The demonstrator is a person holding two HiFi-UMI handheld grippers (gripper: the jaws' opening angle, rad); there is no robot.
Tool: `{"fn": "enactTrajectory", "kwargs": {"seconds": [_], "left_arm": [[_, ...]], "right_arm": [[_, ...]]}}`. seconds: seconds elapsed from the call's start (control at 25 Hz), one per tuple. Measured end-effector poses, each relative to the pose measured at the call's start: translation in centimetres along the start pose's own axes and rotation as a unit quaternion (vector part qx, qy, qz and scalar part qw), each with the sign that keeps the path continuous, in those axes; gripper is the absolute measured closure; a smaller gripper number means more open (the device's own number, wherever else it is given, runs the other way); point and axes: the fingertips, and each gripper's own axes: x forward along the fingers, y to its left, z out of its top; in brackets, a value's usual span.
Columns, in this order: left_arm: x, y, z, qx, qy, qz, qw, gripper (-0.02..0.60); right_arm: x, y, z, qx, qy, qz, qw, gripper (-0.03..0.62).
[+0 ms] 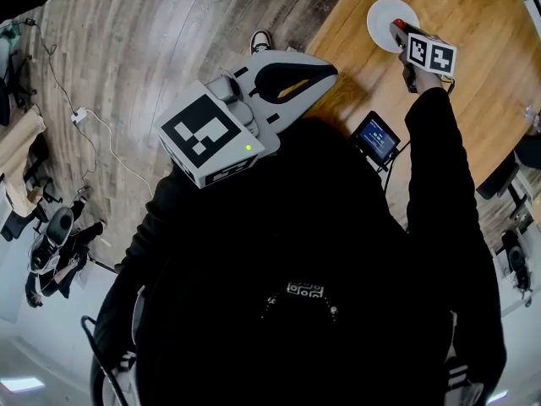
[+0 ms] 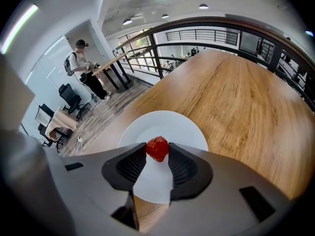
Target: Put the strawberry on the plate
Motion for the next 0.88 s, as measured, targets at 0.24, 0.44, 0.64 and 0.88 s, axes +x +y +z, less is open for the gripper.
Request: {"fn": "enactTrajectory", "kwargs": {"seconds": [0.24,0.44,0.64,0.88], "left_arm": [[0.0,0.5,-0.3,0.004,0.006,-0.001,1.0,0.581],[0.0,0.1,0.2,-0.001,0.014,-0.001,0.9999,0.581],[0.2,0.3,0.2,0.004,0.01,0.002,0.9999,0.582],[0.7,-1.1,-0.1,0.024,0.014,-0.009,0.9996,0.581]], "right_arm": [[1.0,0.0,0.1,0.005,0.001,-0.006,1.0,0.444],[0.6,-0.3,0.3,-0.003,0.006,-0.016,1.0,0.442],[1.1,-0.2,0.6,-0.008,0.0,-0.018,1.0,0.435],[-0.2,-0.3,0.8,0.008,-0.027,-0.006,1.0,0.396]]}}
